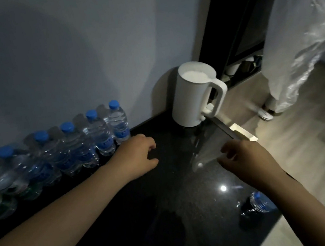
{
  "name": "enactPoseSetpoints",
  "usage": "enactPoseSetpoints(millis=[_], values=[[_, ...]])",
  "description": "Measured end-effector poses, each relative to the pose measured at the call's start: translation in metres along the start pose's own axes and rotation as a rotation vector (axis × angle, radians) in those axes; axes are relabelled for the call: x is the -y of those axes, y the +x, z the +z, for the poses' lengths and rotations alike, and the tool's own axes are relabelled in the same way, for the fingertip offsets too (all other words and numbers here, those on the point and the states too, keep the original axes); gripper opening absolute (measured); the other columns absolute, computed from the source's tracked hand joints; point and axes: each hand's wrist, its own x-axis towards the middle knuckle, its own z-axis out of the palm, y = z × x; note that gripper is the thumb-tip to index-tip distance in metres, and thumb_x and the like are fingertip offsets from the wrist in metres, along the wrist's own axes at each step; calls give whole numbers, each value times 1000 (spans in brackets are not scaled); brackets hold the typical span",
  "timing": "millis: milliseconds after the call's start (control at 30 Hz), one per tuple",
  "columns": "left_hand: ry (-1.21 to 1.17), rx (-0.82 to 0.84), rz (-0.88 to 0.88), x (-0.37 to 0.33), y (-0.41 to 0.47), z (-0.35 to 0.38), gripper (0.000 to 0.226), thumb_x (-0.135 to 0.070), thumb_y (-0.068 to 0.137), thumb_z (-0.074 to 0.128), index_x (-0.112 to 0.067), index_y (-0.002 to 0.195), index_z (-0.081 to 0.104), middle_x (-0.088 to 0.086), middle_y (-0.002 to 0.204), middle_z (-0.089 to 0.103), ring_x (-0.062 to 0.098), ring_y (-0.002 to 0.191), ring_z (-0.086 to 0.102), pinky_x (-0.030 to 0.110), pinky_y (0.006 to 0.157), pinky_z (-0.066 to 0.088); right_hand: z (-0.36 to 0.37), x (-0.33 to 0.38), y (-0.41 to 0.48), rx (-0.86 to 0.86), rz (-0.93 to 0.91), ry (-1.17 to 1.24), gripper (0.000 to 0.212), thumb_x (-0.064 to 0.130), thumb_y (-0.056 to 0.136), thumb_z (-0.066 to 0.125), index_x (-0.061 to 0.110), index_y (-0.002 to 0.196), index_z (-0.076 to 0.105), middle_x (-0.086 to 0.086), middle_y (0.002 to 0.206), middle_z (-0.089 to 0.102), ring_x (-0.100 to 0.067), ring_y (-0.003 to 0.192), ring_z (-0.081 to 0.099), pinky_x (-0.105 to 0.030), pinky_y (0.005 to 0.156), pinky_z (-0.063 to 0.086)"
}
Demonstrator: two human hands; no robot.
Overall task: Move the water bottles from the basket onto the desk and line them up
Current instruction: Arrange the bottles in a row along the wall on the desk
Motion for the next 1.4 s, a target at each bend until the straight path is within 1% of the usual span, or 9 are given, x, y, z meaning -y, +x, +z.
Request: enactPoseSetpoints(millis=[133,233,333,600,867,1000,1167,1267,1400], values=[[19,35,63,-30,-4,18,41,-34,82,68,-24,120,57,-7,112,53,8,97,55,28,86,52,-9,-37,-33,12,93,-55,26,33,81,69,23,105,66,8,87,62,-12,80,62,-28,68,50],[32,64,102,-51,-4,32,40,-34,82,68,-24,119,58,-7,112,53,8,95,56,26,83,52,-14,-63,-53,21,137,-90,28,31,82,69,24,108,64,7,95,65,-11,84,62,-23,67,46],[51,98,128,-66,-3,43,40,-35,81,69,-25,119,58,-8,110,52,7,93,56,26,82,53,-17,-84,-67,3,173,-88,27,25,81,69,23,108,66,3,100,64,-13,90,61,-25,70,48],[72,132,173,-91,3,68,41,-38,79,70,-27,118,58,-12,106,52,6,89,56,20,75,51,-11,-129,-79,-35,275,-60,23,17,80,66,19,103,67,-3,96,58,-23,86,58,-28,65,40],[84,184,194,-101,5,80,41,-38,79,70,-28,117,59,-14,104,51,4,88,57,16,72,48,8,-156,-73,69,240,-54,41,21,80,72,21,119,59,-3,107,59,-20,96,57,-27,73,45],[70,228,183,-99,4,80,41,-38,80,70,-28,118,58,-15,104,51,3,87,56,12,67,44,16,-158,-66,49,237,-40,43,23,81,72,19,122,59,-6,109,59,-22,96,58,-32,79,50],[59,250,145,-92,-2,77,42,-36,81,70,-28,120,58,-12,108,52,4,92,57,17,76,50,18,-159,-53,43,224,-20,29,19,79,71,14,107,67,-8,101,63,-23,93,58,-34,75,51],[66,267,123,-83,-7,72,42,-35,82,69,-26,121,57,-10,111,52,6,95,57,24,83,53,20,-151,-42,57,211,9,27,22,75,73,12,100,69,-8,96,66,-22,87,60,-36,73,53],[82,260,71,-69,-11,65,41,-34,83,68,-26,122,57,-9,112,52,7,95,57,28,86,54,24,-130,-22,40,151,19,25,23,73,74,15,96,69,-4,92,67,-19,82,61,-35,70,55]])
